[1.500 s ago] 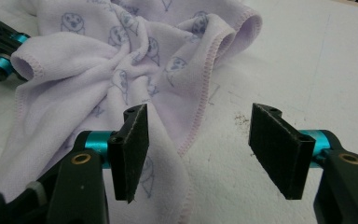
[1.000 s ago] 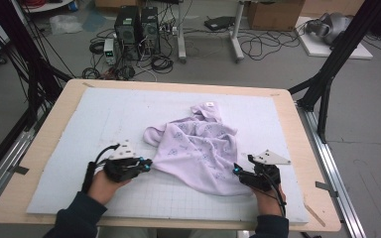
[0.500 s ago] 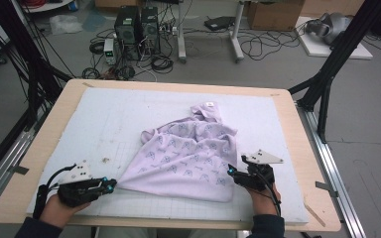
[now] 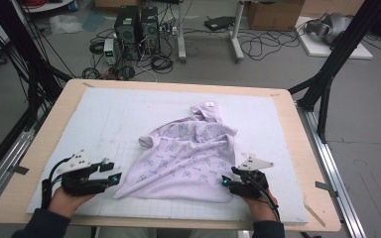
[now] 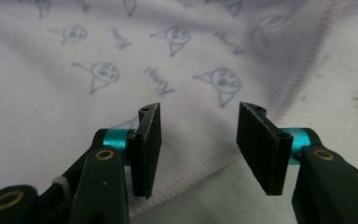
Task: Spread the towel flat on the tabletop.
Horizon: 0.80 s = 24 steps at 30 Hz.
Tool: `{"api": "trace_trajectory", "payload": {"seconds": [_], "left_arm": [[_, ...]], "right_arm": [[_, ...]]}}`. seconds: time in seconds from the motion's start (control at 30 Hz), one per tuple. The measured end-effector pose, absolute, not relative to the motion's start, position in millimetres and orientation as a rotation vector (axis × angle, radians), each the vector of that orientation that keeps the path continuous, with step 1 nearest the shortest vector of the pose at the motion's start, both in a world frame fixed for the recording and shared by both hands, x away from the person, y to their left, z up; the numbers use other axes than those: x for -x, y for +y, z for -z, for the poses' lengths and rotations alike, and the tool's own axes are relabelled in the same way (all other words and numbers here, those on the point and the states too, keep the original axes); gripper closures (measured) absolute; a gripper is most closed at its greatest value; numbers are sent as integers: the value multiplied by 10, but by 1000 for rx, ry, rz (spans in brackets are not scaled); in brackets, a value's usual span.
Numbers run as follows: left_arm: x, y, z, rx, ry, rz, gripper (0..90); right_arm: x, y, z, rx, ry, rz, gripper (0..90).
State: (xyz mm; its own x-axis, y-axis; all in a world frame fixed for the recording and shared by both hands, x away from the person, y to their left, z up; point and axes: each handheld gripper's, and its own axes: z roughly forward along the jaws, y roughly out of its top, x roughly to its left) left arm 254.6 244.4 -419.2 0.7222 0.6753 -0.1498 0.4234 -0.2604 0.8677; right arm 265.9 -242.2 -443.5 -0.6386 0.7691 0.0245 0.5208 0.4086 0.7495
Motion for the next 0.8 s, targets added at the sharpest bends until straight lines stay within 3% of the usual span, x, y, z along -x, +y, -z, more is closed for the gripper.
{"api": "trace_trajectory", "payload": {"seconds": [0.17,0.2,0.23,0.3,0.33,0.37,0.4,0.43,0.57,0.8], "left_arm": [[-2948,2116,4319,-1922,922,-311,448],[-3008,2047,4360,-1937,928,-303,441],[-3059,1984,4398,-1959,932,-305,441],[-3115,1870,4462,-1986,936,-301,443],[-3121,1818,4488,-2000,931,-303,487],[-3123,1778,4511,-2032,911,-309,487],[-3101,1741,4511,-2057,900,-365,555],[-3091,1731,4508,-2066,863,-359,845],[-3106,1690,4503,-2082,858,-419,854],[-3271,1786,4501,-1973,1026,-508,861]], "right_arm": [[-2732,-2330,4467,-1128,2339,-1039,532],[-2745,-2302,4463,-1114,2352,-1040,660],[-2745,-2302,4463,-1114,2352,-1040,660],[-2740,-2289,4451,-1098,2373,-1039,816],[-2739,-2275,4445,-1076,2379,-1026,869],[-2739,-2275,4445,-1076,2379,-1026,869],[-2742,-2269,4438,-1077,2380,-1017,871],[-2767,-2259,4434,-1073,2364,-997,871],[-2837,-2239,4428,-1076,2324,-971,871],[-3099,-2170,4439,-1109,2177,-885,870]]}}
